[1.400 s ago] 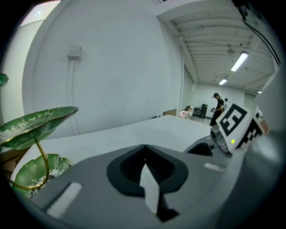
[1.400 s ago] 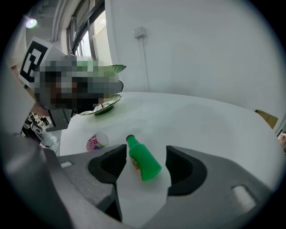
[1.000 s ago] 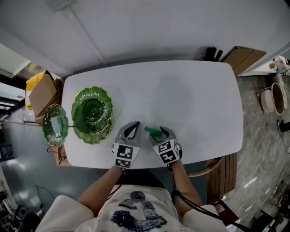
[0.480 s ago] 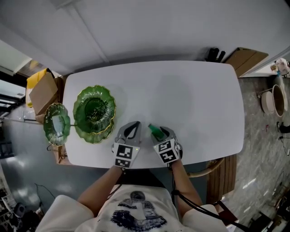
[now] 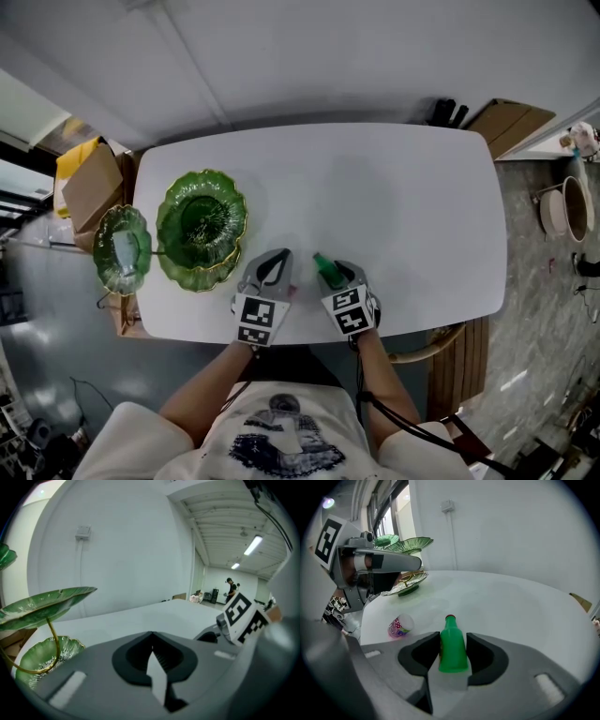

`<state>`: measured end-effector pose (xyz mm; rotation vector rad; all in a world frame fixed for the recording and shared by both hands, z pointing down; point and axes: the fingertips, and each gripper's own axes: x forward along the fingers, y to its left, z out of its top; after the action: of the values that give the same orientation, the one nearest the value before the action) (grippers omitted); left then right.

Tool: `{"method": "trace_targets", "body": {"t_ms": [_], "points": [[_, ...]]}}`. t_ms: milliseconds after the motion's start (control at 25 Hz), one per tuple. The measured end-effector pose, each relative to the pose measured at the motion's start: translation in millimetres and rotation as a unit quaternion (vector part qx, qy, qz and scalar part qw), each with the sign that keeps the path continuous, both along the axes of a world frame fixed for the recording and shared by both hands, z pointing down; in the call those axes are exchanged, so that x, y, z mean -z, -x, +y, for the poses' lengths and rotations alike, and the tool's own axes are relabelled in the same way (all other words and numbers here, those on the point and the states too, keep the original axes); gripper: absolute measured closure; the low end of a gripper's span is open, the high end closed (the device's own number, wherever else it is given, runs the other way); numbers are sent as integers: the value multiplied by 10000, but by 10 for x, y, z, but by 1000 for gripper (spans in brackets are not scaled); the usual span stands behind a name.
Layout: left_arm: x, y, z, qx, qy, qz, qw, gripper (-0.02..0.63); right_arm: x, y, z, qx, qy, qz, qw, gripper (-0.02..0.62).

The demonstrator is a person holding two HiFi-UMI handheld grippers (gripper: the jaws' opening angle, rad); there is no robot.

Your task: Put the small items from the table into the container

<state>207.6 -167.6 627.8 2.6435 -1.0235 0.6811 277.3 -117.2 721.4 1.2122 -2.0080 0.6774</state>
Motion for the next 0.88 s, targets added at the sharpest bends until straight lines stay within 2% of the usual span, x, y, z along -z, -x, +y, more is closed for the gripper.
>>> {"method": "trace_targets", "body": {"t_ms": [240,400,560,880], "points": [[82,143,101,-39,-65,54,10000,616,104,52,94,-164,-60,83,9998,423],[146,301,181,-78,-109,101,9999,615,187,116,152,-448,-136,51,9989,428],[243,513,257,-102,-161,149,9997,615,272,192,253,-831,-173,-84,9964,428],[499,1071,403,-113,-363,191,9991,616,656,533,371,-1107,-561,-26,9923,428]]}}
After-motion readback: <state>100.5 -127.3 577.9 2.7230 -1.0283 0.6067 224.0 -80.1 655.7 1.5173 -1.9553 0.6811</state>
